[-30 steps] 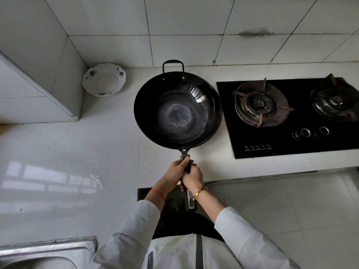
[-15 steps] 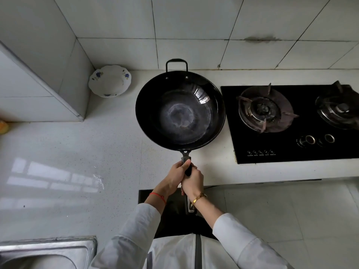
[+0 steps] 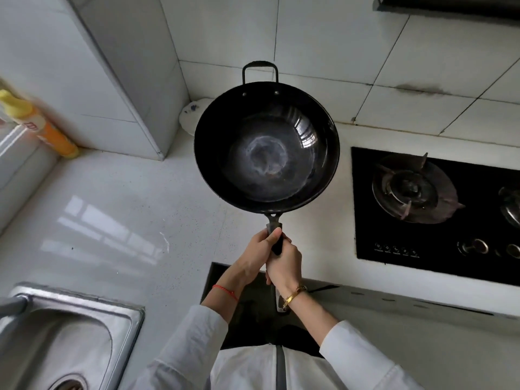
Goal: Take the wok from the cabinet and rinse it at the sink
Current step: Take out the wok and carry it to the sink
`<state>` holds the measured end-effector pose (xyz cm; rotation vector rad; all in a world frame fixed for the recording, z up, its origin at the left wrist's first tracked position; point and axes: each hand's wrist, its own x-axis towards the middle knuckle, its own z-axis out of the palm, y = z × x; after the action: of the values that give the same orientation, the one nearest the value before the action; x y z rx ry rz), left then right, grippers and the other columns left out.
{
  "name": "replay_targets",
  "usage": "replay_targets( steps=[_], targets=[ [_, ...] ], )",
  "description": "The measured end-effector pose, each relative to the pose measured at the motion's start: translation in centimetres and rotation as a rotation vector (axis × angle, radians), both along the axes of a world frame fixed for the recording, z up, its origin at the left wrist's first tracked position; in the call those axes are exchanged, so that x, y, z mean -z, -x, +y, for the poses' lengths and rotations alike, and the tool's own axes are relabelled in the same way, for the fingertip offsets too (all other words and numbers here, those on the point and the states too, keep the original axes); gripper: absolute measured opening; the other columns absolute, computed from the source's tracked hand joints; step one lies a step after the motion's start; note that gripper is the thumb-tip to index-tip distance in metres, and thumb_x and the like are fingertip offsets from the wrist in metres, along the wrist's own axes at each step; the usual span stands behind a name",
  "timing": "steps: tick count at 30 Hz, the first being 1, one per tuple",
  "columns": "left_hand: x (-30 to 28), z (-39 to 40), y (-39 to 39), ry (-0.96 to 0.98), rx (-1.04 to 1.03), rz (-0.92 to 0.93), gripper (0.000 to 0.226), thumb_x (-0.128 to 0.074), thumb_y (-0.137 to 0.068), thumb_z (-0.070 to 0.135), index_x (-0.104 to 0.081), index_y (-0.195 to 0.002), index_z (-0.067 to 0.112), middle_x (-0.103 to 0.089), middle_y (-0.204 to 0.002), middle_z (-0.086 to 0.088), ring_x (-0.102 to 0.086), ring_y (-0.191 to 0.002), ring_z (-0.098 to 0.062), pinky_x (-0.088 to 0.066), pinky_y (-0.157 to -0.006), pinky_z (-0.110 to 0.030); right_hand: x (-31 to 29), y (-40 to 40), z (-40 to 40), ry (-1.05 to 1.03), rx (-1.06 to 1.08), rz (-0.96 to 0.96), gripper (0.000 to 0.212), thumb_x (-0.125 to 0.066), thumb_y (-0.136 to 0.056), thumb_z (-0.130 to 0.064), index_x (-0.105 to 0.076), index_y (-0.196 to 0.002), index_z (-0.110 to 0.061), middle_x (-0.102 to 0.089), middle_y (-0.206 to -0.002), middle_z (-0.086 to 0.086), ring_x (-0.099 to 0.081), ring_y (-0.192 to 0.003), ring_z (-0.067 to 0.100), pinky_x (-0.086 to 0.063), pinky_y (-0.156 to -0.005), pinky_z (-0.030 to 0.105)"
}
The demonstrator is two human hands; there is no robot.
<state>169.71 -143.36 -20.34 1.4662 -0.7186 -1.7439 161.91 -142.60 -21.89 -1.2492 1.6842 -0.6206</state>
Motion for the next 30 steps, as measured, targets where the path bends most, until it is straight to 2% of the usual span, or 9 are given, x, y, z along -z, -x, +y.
replay_targets(
  steps=[4,8,12,15,19,24,25,28,30],
  targets=[
    [-0.7,2.0,0.6,-0.015,-0.087,-0.010,0.033,-0.041,-0.102,0.033,-0.056,-0.112,0.005,-0.065,-0.105,-0.014,-0.063,-0.097,-0.026,-0.054,-0.085,-0.037,0.0,0.6,1.1,-0.020,-0.102,-0.007,0.021,-0.055,-0.097,-0.019,-0.062,-0.117,-0.015,-0.071,-0.097,0.006,-0.065,-0.068,0.021,-0.035,-0.030,0.007],
    [-1.2,4.5,1.8,-0.021,-0.190,-0.016,0.038,-0.042,-0.102,0.036,-0.053,-0.115,0.001,-0.064,-0.095,-0.012,-0.065,-0.071,-0.017,-0.051,-0.052,-0.024,0.2,1.8,2.4,-0.034,-0.226,-0.027,0.021,-0.055,-0.096,-0.020,-0.062,-0.115,-0.018,-0.071,-0.092,0.003,-0.063,-0.061,0.016,-0.036,-0.031,0.009],
    [-1.2,6.8,3.3,-0.028,-0.335,-0.044,0.037,-0.044,-0.101,0.037,-0.054,-0.111,0.003,-0.062,-0.086,-0.010,-0.062,-0.052,-0.010,-0.046,-0.040,-0.020,0.3,2.8,3.8,-0.055,-0.345,-0.042,0.021,-0.055,-0.095,-0.024,-0.064,-0.114,-0.018,-0.068,-0.085,-0.005,-0.068,-0.063,0.018,-0.039,-0.032,0.012],
    [-1.1,8.8,4.3,-0.012,-0.424,-0.081,0.034,-0.045,-0.100,0.039,-0.056,-0.107,0.008,-0.064,-0.084,-0.010,-0.061,-0.059,-0.024,-0.046,-0.039,-0.028,0.4,3.6,5.0,-0.081,-0.446,-0.055,0.023,-0.055,-0.095,-0.023,-0.061,-0.117,-0.018,-0.066,-0.082,-0.008,-0.067,-0.057,0.014,-0.040,-0.032,0.015],
    [-0.7,11.4,5.8,-0.028,-0.554,-0.099,0.036,-0.045,-0.099,0.041,-0.058,-0.108,0.009,-0.066,-0.087,-0.013,-0.059,-0.058,-0.027,-0.044,-0.041,-0.030,0.5,4.7,6.4,-0.081,-0.601,-0.049,0.032,-0.054,-0.095,-0.020,-0.056,-0.127,-0.020,-0.067,-0.086,0.000,-0.064,-0.050,0.011,-0.040,-0.031,0.016],
    [-0.7,14.0,7.4,-0.031,-0.718,-0.082,0.038,-0.045,-0.100,0.038,-0.058,-0.110,0.004,-0.065,-0.098,-0.016,-0.060,-0.081,-0.036,-0.048,-0.068,-0.047,0.6,5.7,8.1,-0.108,-0.751,-0.053,0.036,-0.054,-0.096,-0.020,-0.053,-0.132,-0.018,-0.066,-0.086,-0.001,-0.068,-0.062,0.016,-0.041,-0.033,0.014],
    [-0.7,14.6,7.5,-0.035,-0.748,-0.081,0.038,-0.045,-0.100,0.038,-0.058,-0.111,0.004,-0.065,-0.098,-0.016,-0.061,-0.081,-0.034,-0.049,-0.068,-0.045,0.7,5.7,8.4,-0.115,-0.783,-0.059,0.037,-0.054,-0.096,-0.020,-0.052,-0.133,-0.019,-0.066,-0.086,-0.001,-0.069,-0.065,0.018,-0.042,-0.034,0.013],
    [-0.7,16.4,7.9,-0.045,-0.818,-0.084,0.036,-0.044,-0.100,0.039,-0.057,-0.109,0.007,-0.064,-0.098,-0.014,-0.062,-0.069,-0.022,-0.048,-0.047,-0.027,0.9,5.7,9.6,-0.131,-0.868,-0.051,0.040,-0.054,-0.097,-0.021,-0.049,-0.136,-0.018,-0.065,-0.086,-0.002,-0.070,-0.067,0.017,-0.043,-0.036,0.014],
    [-0.6,17.6,8.0,-0.033,-0.873,-0.085,0.034,-0.044,-0.100,0.038,-0.057,-0.108,0.008,-0.064,-0.097,-0.012,-0.062,-0.074,-0.025,-0.049,-0.053,-0.030,1.0,5.4,10.6,-0.136,-0.916,-0.043,0.040,-0.055,-0.096,-0.022,-0.049,-0.135,-0.018,-0.065,-0.087,0.000,-0.069,-0.065,0.016,-0.044,-0.036,0.015]
  ],
)
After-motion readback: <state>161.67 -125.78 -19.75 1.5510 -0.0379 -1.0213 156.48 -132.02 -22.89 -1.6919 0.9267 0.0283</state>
